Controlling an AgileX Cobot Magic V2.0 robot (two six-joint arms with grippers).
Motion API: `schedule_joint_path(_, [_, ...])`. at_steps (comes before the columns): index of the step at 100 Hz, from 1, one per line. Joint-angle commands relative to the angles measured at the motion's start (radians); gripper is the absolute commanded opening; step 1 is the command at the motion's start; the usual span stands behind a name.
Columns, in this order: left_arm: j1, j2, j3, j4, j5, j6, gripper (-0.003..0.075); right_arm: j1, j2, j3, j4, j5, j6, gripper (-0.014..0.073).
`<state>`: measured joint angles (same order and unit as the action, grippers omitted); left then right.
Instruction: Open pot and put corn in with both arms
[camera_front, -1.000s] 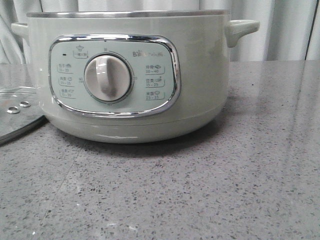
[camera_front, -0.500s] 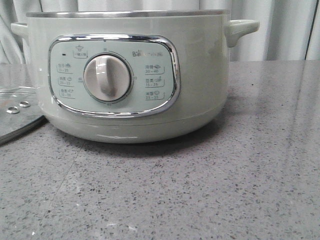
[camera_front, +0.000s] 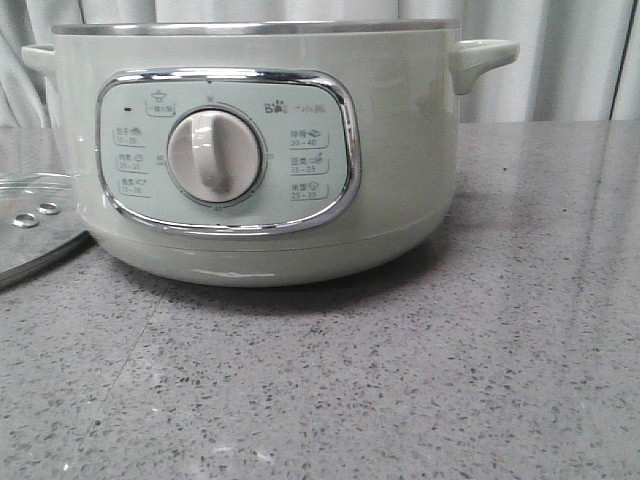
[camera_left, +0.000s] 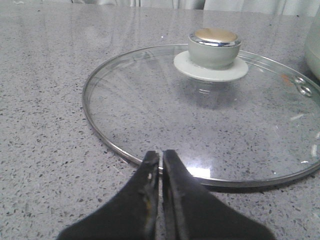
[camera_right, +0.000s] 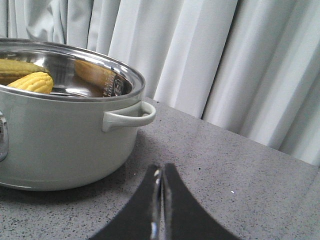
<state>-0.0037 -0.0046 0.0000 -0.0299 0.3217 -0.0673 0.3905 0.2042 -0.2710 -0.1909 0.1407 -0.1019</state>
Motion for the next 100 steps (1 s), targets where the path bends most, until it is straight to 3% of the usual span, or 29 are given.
schedule_joint_path(1, [-0.001,-0.03,0.024,-0.011,-0.045,-0.011,-0.002,-0.005,0.008,-0.026,-0.011,-0.082,-0.002,-0.0064])
schedule_joint_path(31, [-0.001,-0.03,0.024,-0.011,-0.045,-0.011,-0.002,-0.006,-0.004,0.012,-0.02,-0.102,-0.002,-0.0064])
schedule_joint_path(41, [-0.001,-0.03,0.024,-0.011,-0.045,-0.011,-0.002,-0.016,-0.016,0.088,-0.009,-0.227,-0.002,-0.0064])
schedule_joint_path(53, [-0.001,-0.03,0.024,-0.011,-0.045,-0.011,-0.002,-0.098,-0.025,0.206,0.137,-0.43,-0.002,-0.0064])
schedule_joint_path(64, [-0.001,-0.03,0.024,-0.011,-0.045,-0.011,-0.002,-0.197,-0.091,0.272,0.166,-0.458,0.028,-0.0064])
schedule_joint_path(80, [-0.001,-0.03,0.024,-0.011,-0.045,-0.011,-0.002,-0.359,-0.152,0.298,0.125,-0.358,0.181,-0.0064])
schedule_joint_path(100, [-0.001,-0.03,0.024,-0.011,-0.045,-0.011,-0.002,-0.469,-0.237,0.3,0.084,-0.115,0.182,-0.0064])
